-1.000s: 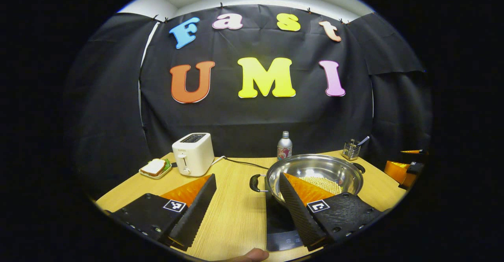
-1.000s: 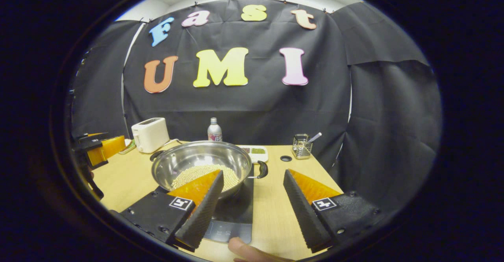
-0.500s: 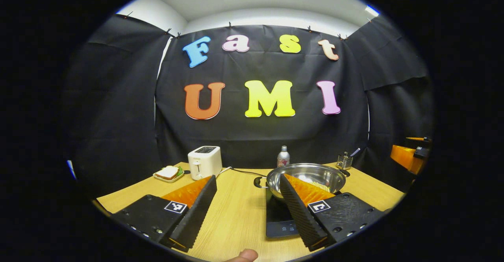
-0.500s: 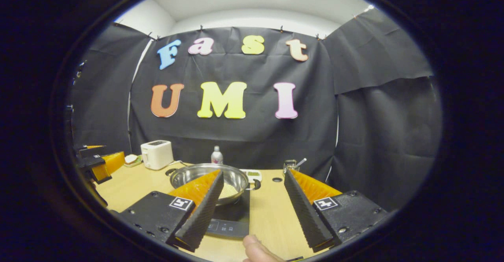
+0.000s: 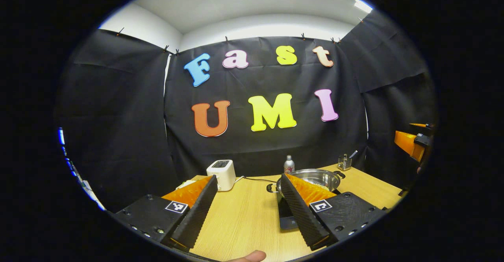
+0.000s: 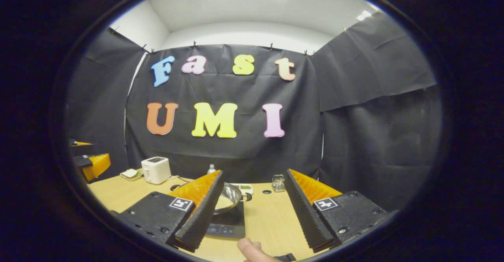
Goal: First push the handle of the pot to place it horizontally, then grasp the pot with both hands and set it on the induction cooktop.
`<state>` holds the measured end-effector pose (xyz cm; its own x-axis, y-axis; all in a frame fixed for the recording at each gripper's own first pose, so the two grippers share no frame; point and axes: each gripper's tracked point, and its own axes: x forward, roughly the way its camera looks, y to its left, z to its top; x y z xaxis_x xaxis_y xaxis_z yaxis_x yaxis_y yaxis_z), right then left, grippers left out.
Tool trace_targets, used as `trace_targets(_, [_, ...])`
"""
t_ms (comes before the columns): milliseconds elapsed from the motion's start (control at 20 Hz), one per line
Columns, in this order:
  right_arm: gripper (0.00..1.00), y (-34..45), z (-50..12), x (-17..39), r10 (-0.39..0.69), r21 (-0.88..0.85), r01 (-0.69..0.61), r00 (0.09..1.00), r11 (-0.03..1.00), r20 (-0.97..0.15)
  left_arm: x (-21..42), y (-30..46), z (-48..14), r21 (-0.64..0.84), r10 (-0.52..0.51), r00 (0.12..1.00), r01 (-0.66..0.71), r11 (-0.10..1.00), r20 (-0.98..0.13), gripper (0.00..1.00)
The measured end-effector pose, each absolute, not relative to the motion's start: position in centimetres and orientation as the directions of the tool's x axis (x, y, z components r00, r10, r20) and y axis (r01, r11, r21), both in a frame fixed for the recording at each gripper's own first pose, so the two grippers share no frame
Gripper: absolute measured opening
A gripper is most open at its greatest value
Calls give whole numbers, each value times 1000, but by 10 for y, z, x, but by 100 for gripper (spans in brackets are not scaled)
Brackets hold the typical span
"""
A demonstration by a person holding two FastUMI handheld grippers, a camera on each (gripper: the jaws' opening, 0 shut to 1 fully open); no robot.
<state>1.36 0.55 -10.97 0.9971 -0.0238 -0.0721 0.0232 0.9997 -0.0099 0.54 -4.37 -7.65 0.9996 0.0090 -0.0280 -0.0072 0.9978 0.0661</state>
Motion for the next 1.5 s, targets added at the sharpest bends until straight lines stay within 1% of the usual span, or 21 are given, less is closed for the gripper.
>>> trace_targets(50, [95, 3, -103, 7, -31, -15, 31, 998, 999, -59, 2, -42, -70, 63, 15, 1000, -14, 998, -20, 96])
trace_targets(100, [94, 2, -98, 1, -36, -18, 35, 998, 999, -53, -1, -41, -67, 57, 19, 1000, -17, 998, -19, 100])
trace_targets(150, [96, 3, -91, -5, -32, -14, 32, 998, 999, -48, -2, -41, -66, 51, 22, 999, -20, 999, -26, 100])
trace_targets(200, [97, 4, -88, -10, -24, -12, 24, 998, 1000, -49, -5, -40, -64, 44, 30, 999, -28, 999, -31, 96])
trace_targets(250, [95, 5, -85, -16, -16, -13, 16, 999, 1000, -50, -6, -37, -62, 44, 43, 999, -41, 998, -34, 96])
trace_targets(400, [95, -5, -79, -28, -32, -15, 32, 999, 999, -35, -15, -35, -61, 51, 66, 998, -65, 997, -17, 96])
trace_targets(500, [97, -6, -82, -34, -30, -13, 29, 999, 999, -35, -21, -43, -64, 46, 44, 999, -43, 998, -15, 96])
trace_targets(550, [95, -7, -84, -35, -29, -9, 29, 999, 1000, -41, -25, -47, -63, 43, 34, 999, -34, 999, -14, 96])
trace_targets(650, [95, -13, -86, -35, -38, -10, 38, 998, 999, -49, -30, -49, -58, 41, 29, 1000, -29, 999, -4, 96])
trace_targets(700, [97, -14, -86, -35, -40, -11, 39, 998, 999, -50, -31, -51, -55, 33, 25, 1000, -25, 999, 6, 96])
trace_targets(750, [95, -16, -85, -36, -43, -11, 42, 998, 999, -51, -33, -53, -53, 24, 15, 1000, -16, 1000, 13, 96])
trace_targets(800, [97, -17, -88, -35, -42, -9, 42, 998, 999, -55, -34, -57, -51, 15, 7, 1000, -7, 1000, 16, 96])
trace_targets(900, [95, -17, -93, -33, -40, -6, 40, 997, 999, -72, -37, -58, -45, 6, -4, 1000, 4, 1000, 30, 96])
trace_targets(1150, [95, -17, -95, -31, -28, 13, 29, 997, 999, -75, -40, -62, -41, 3, -23, 998, 23, 1000, 50, 96])
trace_targets(1200, [97, -16, -97, -32, -25, 17, 27, 997, 1000, -76, -41, -61, -41, 0, -22, 998, 22, 1000, 53, 96])
trace_targets(1250, [95, -15, -96, -33, -19, 22, 21, 997, 1000, -73, -42, -60, -40, -3, -22, 998, 23, 1000, 55, 96])
trace_targets(1350, [97, -13, -96, -34, -4, 30, 6, 998, 1000, -68, -42, -59, -40, -12, -24, 998, 25, 1000, 59, 96])
trace_targets(1450, [97, -15, -96, -34, 1, 40, 1, 998, 999, -63, -43, -58, -39, -21, -25, 997, 27, 999, 67, 96])
trace_targets(1500, [95, -16, -97, -34, 2, 44, 1, 998, 999, -64, -44, -57, -39, -24, -25, 997, 27, 999, 71, 96])
